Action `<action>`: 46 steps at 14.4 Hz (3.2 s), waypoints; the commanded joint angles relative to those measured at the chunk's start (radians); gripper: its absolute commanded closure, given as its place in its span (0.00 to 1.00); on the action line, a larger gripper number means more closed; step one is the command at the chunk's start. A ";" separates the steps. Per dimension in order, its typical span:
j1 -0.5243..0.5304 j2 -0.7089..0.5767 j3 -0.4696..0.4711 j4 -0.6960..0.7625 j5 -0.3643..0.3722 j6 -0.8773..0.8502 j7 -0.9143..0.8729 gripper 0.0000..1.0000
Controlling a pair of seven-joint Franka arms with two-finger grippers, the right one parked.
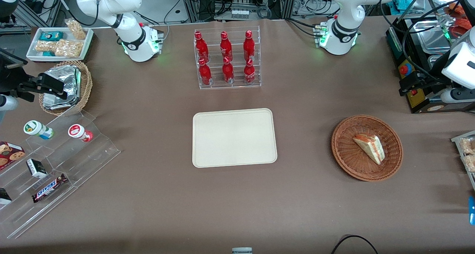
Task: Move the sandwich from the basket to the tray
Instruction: 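Move the left gripper toward the wicker basket holding the sandwich, then lower the open left gripper over the wrapped sandwich in the basket, then close the left gripper on the sandwich and lift it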
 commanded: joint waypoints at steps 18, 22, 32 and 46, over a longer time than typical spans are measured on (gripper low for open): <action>-0.006 0.098 0.012 -0.038 -0.006 -0.032 0.016 0.00; -0.003 0.177 0.017 -0.146 0.001 0.182 0.015 0.00; 0.055 0.273 0.017 -0.398 -0.007 0.675 -0.251 0.00; 0.042 0.361 0.009 -0.423 -0.003 0.772 -0.780 0.95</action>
